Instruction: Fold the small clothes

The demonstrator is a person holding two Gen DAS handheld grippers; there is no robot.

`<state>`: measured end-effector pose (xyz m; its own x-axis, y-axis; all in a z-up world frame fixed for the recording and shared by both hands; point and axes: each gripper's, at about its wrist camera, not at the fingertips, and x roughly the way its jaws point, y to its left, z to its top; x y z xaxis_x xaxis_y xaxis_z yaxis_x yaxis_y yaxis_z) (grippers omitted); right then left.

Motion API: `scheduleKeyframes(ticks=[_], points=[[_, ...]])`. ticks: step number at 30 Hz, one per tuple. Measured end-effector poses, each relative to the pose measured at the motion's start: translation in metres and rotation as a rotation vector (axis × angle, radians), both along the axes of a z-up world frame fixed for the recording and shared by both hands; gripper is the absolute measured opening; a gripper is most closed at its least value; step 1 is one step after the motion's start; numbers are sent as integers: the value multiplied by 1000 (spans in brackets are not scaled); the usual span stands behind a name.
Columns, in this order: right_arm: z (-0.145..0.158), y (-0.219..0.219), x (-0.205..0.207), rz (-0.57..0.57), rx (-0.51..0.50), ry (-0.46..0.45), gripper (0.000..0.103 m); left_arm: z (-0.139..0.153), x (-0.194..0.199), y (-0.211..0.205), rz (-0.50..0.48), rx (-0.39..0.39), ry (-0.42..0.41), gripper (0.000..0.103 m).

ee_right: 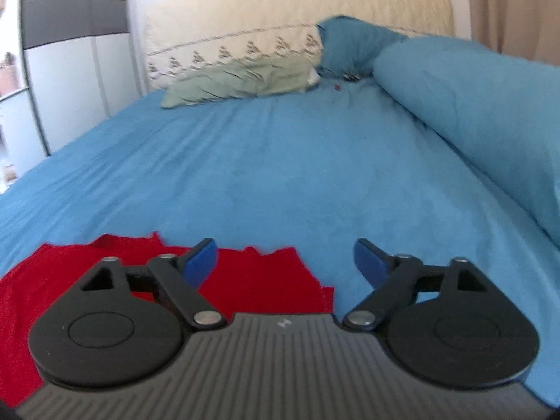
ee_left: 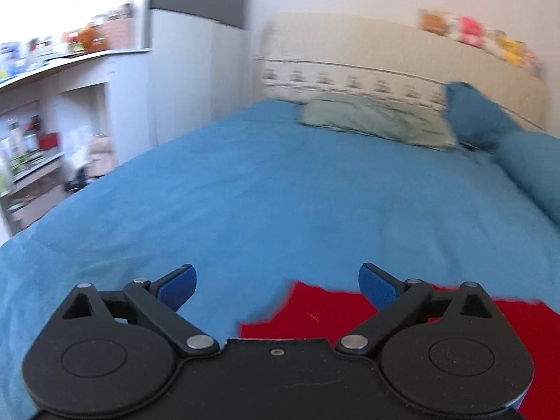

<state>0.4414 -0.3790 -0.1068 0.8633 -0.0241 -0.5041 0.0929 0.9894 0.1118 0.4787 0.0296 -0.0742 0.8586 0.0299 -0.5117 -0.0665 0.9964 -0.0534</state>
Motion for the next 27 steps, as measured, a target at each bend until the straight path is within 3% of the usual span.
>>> scheduleKeyframes(ticks=[2, 5, 8, 11, 14, 18, 21, 24, 27], points=[[3, 7, -23, 41, 16, -13, 103, 2, -22, -4, -65, -7, 5, 103], [-6, 21, -46, 102, 31, 34, 103, -16, -42, -12, -160, -56, 90, 103], [-30, 34, -61, 117, 20, 94, 103, -46, -54, -16, -193, -78, 195, 103], [-55, 33, -68, 83, 77, 146, 103, -75, -60, -17, -193, -52, 262, 103], [-70, 32, -68, 55, 85, 176, 103, -90, -60, -20, -194, -14, 288, 103], [-69, 36, -68, 89, 47, 185, 103, -88, -61, -31, -200, 62, 293, 103], [-56, 31, -76, 85, 36, 161, 103, -73, -71, -33, -187, 77, 267, 103], [-29, 20, -101, 55, 39, 129, 103, -46, -86, -35, -189, 66, 189, 103], [-18, 11, -126, 41, 67, 161, 103, -28, -98, -43, -261, 2, 175, 103]])
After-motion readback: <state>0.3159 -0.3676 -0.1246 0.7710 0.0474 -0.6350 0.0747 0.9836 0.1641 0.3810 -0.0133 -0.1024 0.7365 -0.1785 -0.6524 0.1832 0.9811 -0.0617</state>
